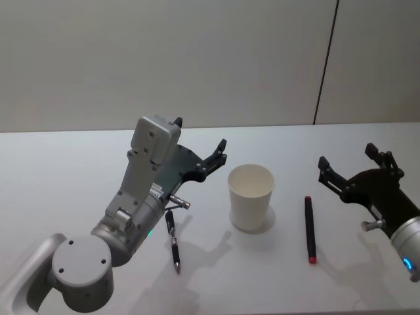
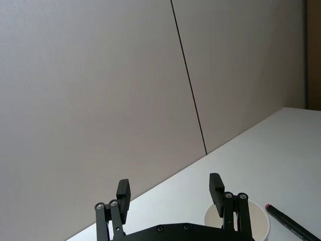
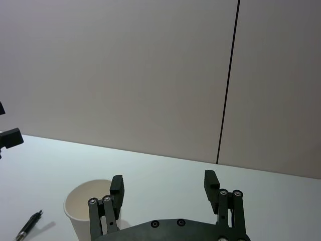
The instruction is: Place the pen into the pen holder.
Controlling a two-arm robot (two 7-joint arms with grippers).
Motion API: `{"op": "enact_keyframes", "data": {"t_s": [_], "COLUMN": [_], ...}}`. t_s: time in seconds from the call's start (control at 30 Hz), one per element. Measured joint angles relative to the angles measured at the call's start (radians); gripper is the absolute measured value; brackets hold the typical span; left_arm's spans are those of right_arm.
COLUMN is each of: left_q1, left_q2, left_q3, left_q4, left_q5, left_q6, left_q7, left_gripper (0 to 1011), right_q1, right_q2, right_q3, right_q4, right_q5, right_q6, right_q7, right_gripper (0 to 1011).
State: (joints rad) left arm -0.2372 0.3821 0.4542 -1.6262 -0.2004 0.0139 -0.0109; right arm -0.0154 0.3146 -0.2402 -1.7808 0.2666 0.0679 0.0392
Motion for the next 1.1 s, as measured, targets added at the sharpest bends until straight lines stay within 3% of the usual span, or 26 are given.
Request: {"op": "enact_keyframes", "data": {"t_s": [0.5,1.1], "left_q1": [0.000,0.000], "left_q2": [0.000,0.000], "left_q3": [0.000,0.000], "left_q4": [0.000,0.000], "left_q5": [0.000,0.000], "left_q6": [0.000,0.000], "left_q7": [0.000,0.000], "left_gripper": [1003,1003], "right_q1": [0.047,0.144], "right_q2": [-0.066,-0.170], "right_q3": [-0.015,-0.032], "right_q4": [0.027,0.147], "right_q5": [-0.025,-0.055], "right_q6": [0.130,0.350], "right_q7": [-0.089,-0.223], "right_gripper": [1002,1002]}}
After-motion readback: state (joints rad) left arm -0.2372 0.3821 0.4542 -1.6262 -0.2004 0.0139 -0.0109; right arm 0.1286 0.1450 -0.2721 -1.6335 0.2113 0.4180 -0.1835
